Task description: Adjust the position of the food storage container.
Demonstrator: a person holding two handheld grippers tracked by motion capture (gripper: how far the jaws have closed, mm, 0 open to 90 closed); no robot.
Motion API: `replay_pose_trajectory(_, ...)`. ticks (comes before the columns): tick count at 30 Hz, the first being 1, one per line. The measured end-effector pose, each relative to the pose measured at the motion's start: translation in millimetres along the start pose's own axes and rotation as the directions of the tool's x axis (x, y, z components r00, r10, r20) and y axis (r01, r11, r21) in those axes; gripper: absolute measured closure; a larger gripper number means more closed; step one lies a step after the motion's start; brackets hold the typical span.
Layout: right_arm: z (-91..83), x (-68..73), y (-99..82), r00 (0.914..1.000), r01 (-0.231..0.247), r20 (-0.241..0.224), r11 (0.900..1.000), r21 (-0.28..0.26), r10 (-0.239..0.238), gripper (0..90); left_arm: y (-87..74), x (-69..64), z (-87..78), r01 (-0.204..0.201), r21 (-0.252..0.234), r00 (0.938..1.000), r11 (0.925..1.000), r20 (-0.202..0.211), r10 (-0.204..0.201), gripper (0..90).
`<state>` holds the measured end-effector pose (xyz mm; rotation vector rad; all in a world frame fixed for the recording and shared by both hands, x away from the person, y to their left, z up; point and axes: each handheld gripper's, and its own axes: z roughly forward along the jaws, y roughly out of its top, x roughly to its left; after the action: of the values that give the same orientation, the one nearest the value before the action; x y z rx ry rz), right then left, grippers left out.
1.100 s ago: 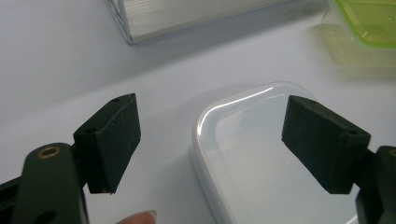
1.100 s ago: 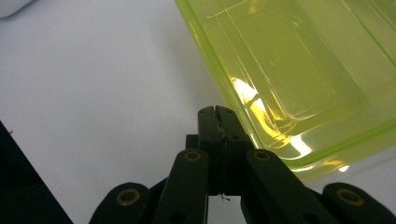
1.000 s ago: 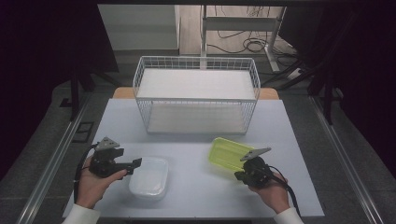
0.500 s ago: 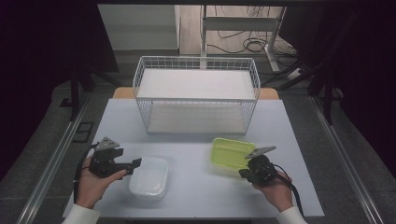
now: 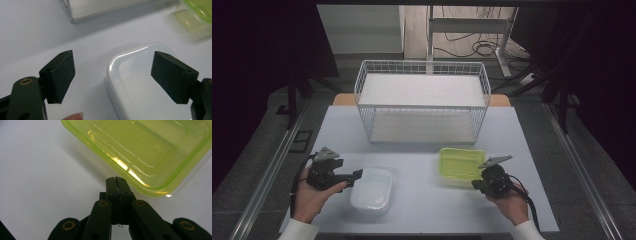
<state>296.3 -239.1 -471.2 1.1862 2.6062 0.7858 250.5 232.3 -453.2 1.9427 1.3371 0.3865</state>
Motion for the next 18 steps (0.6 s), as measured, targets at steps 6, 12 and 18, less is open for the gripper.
replay_pose_trajectory(6,-19.0,2.2,-7.6,0.9998,-0.006,-0.017,0.999,-0.045,0.005,89.1,3.5,1.5,2.8,0.016,-0.007,0.9999,0.9998,-0.001,-0.016,19.2)
replay_pose_trajectory(12,-45.7,-15.5,-13.8,0.998,-0.062,0.006,0.9904,-0.124,0.063,89.1,12.0,-2.0,1.4,0.026,-0.028,0.9996,0.9993,0.006,-0.026,19.1)
replay_pose_trajectory(18,-54.4,-42.6,-16.9,0.9905,-0.119,0.051,0.9818,-0.148,0.127,89.1,11.9,-6.3,6.5,0.015,-0.009,0.9999,0.9998,0.009,-0.015,19.0)
